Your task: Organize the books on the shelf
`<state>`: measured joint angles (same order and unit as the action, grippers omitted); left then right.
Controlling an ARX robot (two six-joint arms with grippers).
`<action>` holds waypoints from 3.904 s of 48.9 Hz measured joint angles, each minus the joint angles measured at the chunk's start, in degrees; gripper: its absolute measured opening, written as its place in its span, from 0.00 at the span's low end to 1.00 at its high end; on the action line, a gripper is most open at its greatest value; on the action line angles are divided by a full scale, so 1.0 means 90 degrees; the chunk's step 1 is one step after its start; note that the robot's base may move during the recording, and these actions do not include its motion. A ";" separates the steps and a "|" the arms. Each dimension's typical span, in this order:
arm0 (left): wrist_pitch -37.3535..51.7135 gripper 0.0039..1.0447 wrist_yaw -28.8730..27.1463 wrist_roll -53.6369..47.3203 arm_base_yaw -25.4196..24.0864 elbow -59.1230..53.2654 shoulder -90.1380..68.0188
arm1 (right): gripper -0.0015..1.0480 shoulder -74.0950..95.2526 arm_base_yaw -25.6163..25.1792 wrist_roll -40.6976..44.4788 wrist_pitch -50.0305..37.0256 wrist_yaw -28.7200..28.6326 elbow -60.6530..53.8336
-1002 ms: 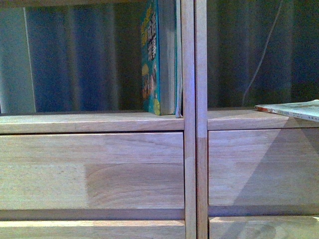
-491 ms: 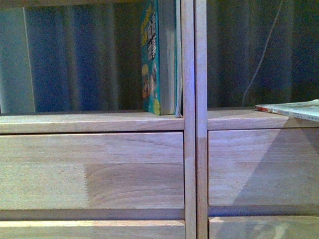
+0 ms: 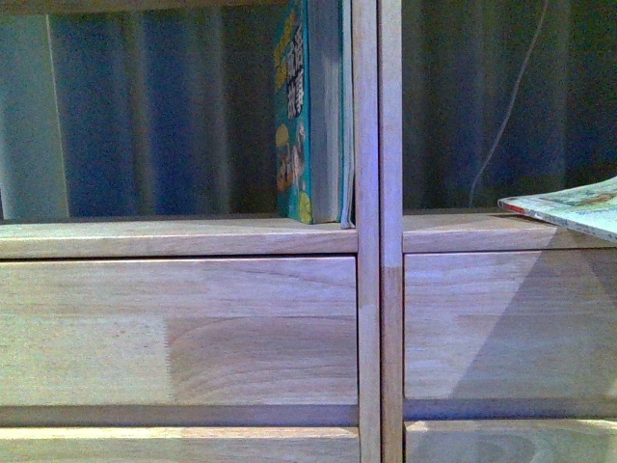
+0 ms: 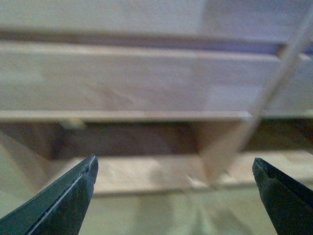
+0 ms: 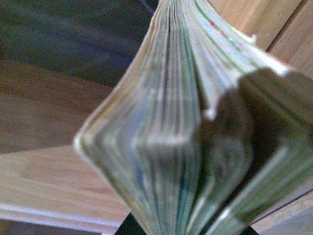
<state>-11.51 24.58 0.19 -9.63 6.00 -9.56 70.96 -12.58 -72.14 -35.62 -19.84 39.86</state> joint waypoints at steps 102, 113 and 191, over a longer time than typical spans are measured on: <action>0.9063 0.93 0.2730 0.8466 0.2302 0.4845 -0.7936 | 0.07 -0.0134 0.4889 0.0544 -0.2074 0.0702 0.0046; 0.8944 0.65 0.2645 0.8238 0.2368 0.4811 -0.7793 | 0.07 -0.0078 0.5219 0.0058 -0.2222 0.0716 0.0046; 0.2931 0.06 -0.1316 -0.1185 0.2123 1.0433 -1.0783 | 0.93 -0.5282 -0.0522 0.6960 0.1574 -0.0862 -0.2538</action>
<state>14.87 12.73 -10.48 9.48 99.90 -106.61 23.42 -17.28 -9.50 -21.45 -27.59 17.02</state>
